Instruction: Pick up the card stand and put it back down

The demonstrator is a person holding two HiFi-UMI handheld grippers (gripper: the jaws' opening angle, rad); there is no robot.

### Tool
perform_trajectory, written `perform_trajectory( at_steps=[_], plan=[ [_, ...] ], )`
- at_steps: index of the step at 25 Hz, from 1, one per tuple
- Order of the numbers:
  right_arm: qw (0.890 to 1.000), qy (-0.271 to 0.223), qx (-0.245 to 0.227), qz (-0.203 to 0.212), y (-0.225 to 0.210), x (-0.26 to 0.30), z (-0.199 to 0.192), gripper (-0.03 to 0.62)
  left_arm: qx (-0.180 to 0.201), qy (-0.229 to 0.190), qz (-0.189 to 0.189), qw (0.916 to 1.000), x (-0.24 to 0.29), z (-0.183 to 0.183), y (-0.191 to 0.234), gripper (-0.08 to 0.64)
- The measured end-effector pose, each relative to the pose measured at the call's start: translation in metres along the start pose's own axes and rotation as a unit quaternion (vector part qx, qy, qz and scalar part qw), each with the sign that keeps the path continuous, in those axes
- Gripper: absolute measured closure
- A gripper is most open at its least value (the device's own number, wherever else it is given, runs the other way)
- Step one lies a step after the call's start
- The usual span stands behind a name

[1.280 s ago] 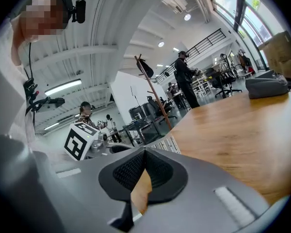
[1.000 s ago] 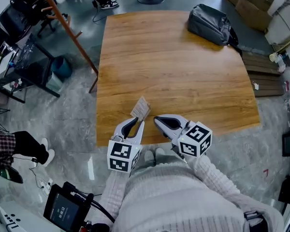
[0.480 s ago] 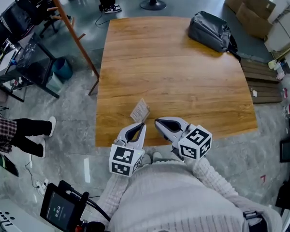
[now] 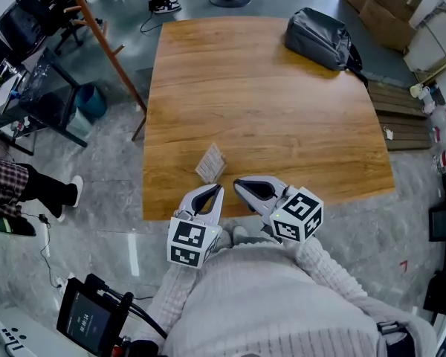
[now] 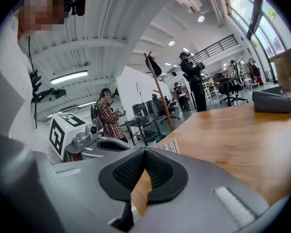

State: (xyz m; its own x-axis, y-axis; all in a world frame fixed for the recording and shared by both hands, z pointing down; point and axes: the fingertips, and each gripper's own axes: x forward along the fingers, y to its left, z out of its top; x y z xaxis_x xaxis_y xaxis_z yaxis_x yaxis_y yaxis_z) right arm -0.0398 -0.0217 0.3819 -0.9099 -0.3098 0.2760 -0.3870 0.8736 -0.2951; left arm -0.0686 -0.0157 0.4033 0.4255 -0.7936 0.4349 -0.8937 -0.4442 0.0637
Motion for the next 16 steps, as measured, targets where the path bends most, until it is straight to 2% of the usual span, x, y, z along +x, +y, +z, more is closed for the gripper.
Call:
perform_trajectory(
  at_steps=[16],
  plan=[
    [1.0, 0.011, -0.006, -0.003, 0.0014, -0.0007, -0.0051, 0.592, -0.008, 0.005, -0.014, 0.9999, -0.0001, -0.0057, -0.0043, 0.552]
  ],
)
